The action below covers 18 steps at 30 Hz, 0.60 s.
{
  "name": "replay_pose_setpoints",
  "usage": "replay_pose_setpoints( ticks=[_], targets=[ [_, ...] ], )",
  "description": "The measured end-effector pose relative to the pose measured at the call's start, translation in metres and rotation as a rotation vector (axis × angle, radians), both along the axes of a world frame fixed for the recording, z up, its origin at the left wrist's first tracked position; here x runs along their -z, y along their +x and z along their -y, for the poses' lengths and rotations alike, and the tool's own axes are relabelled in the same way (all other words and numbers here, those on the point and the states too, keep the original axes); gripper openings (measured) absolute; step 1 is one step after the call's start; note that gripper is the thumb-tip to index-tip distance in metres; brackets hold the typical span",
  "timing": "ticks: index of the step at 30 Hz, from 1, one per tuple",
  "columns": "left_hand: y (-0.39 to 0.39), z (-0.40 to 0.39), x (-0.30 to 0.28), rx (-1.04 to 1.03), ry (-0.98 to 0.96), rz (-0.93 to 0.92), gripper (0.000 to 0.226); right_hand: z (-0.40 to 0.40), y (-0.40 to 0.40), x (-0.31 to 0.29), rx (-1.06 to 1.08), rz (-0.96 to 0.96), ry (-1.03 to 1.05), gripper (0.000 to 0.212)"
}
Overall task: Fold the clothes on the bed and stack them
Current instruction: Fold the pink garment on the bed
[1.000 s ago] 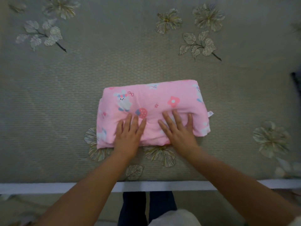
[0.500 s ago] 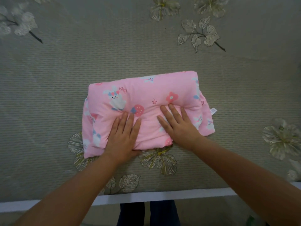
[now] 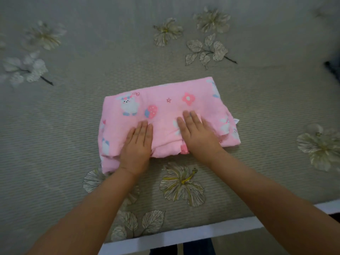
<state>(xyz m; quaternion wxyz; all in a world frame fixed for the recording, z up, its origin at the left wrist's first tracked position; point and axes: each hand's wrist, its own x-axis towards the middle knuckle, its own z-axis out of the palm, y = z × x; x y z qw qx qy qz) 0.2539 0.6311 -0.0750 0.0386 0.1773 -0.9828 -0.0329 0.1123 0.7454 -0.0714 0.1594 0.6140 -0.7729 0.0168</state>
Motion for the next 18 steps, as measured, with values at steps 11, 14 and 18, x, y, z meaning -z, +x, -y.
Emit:
replay_pose_setpoints(
  ticks=[11,14,18],
  targets=[
    [-0.173,-0.089,-0.149,0.486,-0.250,-0.306,0.045,-0.147,-0.098,-0.154,0.520,-0.073,0.161,0.066],
    [-0.243,-0.145,-0.193,0.598,-0.283,-0.412,0.048,-0.209,-0.142,-0.202,0.708,-0.058,0.139,0.072],
    [-0.340,-0.233,-0.245,0.735,-0.313,-0.507,0.047,-0.303,-0.210,-0.250,0.838,-0.164,0.047,0.036]
  ],
)
